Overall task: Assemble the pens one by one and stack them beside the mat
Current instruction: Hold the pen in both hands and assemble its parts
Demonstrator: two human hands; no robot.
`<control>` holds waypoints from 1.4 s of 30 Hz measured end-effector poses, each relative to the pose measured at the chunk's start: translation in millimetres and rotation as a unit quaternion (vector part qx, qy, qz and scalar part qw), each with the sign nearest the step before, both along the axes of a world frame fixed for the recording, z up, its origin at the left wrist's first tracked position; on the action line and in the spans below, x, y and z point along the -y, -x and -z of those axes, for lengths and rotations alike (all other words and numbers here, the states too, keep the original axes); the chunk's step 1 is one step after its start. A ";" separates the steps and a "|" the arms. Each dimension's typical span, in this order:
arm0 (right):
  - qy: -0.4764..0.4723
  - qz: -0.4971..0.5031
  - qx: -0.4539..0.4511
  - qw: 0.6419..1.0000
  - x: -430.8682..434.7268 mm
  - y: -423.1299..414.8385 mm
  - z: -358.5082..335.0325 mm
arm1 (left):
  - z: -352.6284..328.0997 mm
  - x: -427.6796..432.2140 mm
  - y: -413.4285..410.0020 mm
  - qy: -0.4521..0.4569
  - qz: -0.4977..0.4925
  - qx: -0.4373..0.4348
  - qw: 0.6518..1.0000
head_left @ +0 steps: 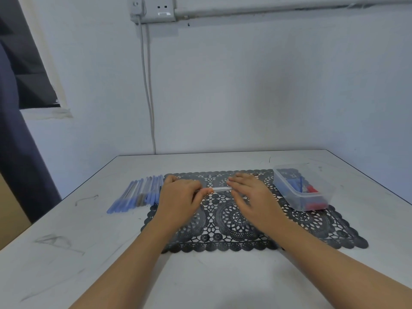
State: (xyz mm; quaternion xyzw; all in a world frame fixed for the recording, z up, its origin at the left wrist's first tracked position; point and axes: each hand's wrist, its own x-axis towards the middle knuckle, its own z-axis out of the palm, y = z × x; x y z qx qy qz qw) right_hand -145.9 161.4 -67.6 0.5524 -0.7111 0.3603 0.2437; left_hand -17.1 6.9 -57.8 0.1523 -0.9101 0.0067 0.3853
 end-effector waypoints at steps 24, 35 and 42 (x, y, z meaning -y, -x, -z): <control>0.030 -0.041 -0.011 0.999 -3.4 6.8 -3.2 | -2.8 0.2 -1.3 0.011 0.006 0.006 1.000; -0.016 -0.021 -0.013 1.000 -3.0 9.9 -3.3 | -2.3 2.6 -2.2 0.013 0.000 0.022 1.000; -0.026 -0.008 -0.063 0.998 -3.7 13.6 -2.0 | -4.2 2.7 -3.3 0.002 0.003 0.012 1.000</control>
